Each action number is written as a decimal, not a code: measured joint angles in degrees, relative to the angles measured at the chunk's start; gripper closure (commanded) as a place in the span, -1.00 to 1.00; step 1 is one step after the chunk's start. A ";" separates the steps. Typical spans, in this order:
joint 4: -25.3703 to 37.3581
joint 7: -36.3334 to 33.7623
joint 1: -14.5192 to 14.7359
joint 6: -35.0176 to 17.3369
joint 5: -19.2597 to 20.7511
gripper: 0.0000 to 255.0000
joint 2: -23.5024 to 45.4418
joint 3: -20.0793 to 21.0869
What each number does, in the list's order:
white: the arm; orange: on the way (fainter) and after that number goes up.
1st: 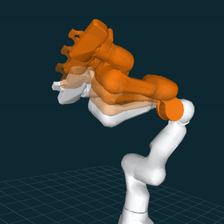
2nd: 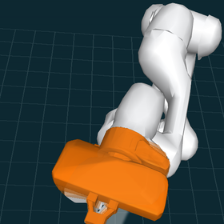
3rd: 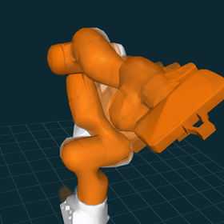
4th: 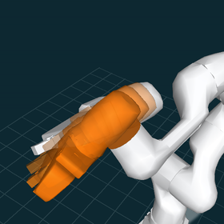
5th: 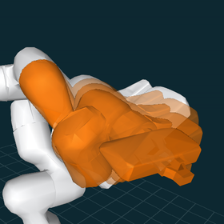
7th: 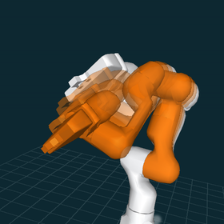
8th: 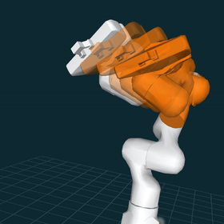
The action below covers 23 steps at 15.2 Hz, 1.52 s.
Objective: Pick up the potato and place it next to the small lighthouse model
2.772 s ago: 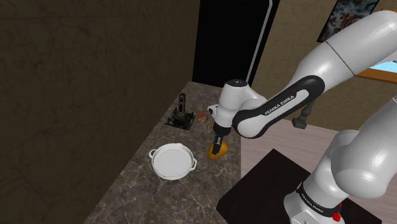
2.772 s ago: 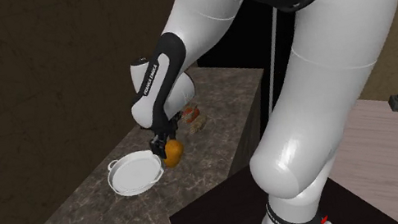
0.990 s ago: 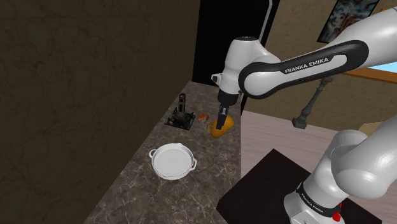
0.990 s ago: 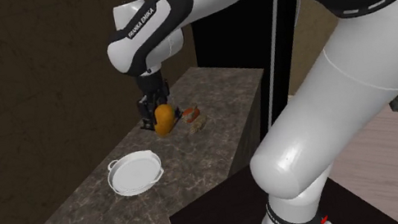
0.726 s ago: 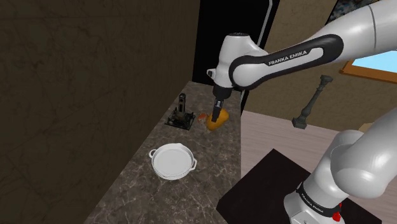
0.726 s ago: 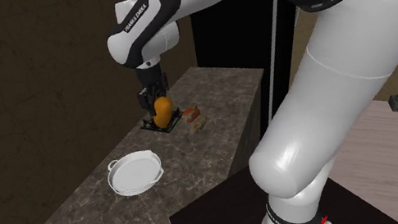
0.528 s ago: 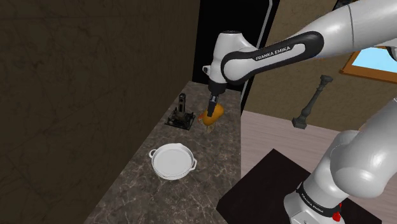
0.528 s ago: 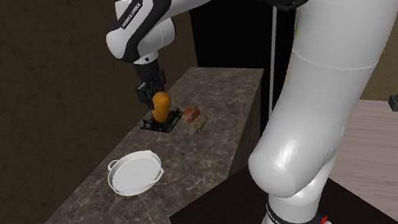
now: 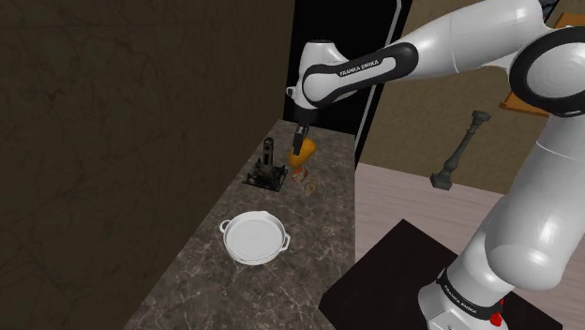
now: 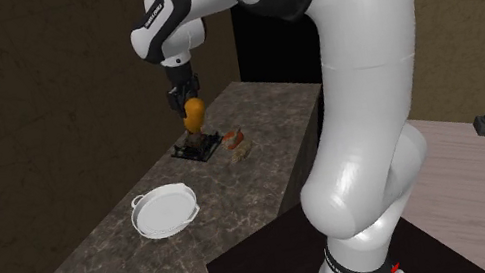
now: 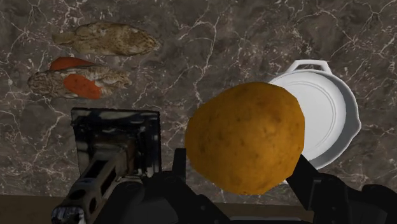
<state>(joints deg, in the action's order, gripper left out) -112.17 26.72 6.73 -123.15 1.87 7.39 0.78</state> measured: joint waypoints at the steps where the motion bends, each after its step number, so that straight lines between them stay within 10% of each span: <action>1: 3.26 0.86 -0.44 1.03 -0.10 1.00 2.21 -0.32; 23: 0.34 1.66 -1.11 -11.51 0.03 1.00 11.81 -0.83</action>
<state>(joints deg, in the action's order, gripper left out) -111.82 28.38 5.62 -134.66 1.90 19.21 -0.05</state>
